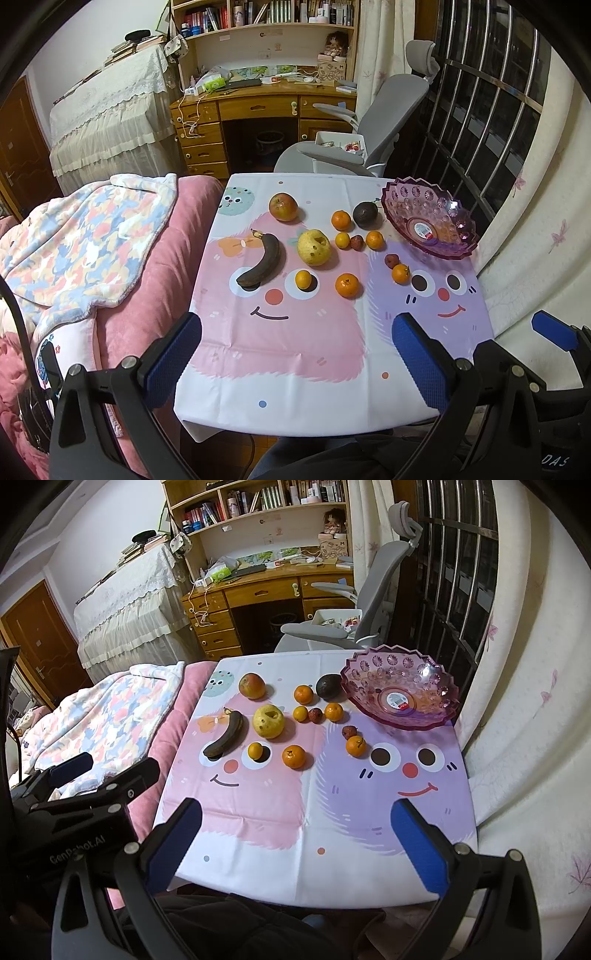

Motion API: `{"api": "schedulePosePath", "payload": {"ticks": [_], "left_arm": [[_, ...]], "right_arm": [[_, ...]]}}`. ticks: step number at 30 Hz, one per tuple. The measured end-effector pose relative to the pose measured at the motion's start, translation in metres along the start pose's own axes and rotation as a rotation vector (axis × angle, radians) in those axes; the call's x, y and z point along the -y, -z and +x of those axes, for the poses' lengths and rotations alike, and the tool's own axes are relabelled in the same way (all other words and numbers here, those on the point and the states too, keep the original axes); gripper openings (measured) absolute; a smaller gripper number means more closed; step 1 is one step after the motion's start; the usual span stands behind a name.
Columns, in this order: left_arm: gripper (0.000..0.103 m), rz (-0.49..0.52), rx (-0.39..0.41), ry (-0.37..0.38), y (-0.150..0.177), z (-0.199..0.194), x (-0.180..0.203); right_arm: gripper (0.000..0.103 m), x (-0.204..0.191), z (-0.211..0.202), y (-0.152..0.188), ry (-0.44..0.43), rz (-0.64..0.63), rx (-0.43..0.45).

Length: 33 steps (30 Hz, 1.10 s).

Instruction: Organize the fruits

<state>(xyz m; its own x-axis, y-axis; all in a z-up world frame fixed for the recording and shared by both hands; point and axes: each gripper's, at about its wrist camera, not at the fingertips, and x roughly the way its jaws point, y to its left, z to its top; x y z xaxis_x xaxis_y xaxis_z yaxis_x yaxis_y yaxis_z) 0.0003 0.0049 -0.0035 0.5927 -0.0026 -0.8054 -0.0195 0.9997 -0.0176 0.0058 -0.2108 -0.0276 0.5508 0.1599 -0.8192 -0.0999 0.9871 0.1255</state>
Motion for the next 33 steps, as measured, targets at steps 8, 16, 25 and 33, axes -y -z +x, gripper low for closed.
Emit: {"api": "schedulePosePath", "payload": {"ticks": [8,16,25,33], "left_arm": [[0.102,-0.006,-0.004,0.000,-0.0008,-0.0005,0.0028],[0.102,-0.006,-0.005,0.001,-0.0011,-0.0003,0.0031],[0.102,-0.008,-0.003,0.001,-0.0010,-0.0005,0.0034],[0.102,-0.008,-0.002,0.002,-0.0009,-0.0007,0.0030]], "right_arm": [[0.103,-0.0025,0.0003,0.0008,0.002,-0.001,0.000],[0.103,-0.0039,-0.0001,0.0022,0.002,0.000,-0.001],[0.103,-0.0068,-0.0013,0.0040,0.003,-0.001,-0.001],[0.103,-0.0080,-0.0028,0.0047,0.003,-0.002,-0.001]]}}
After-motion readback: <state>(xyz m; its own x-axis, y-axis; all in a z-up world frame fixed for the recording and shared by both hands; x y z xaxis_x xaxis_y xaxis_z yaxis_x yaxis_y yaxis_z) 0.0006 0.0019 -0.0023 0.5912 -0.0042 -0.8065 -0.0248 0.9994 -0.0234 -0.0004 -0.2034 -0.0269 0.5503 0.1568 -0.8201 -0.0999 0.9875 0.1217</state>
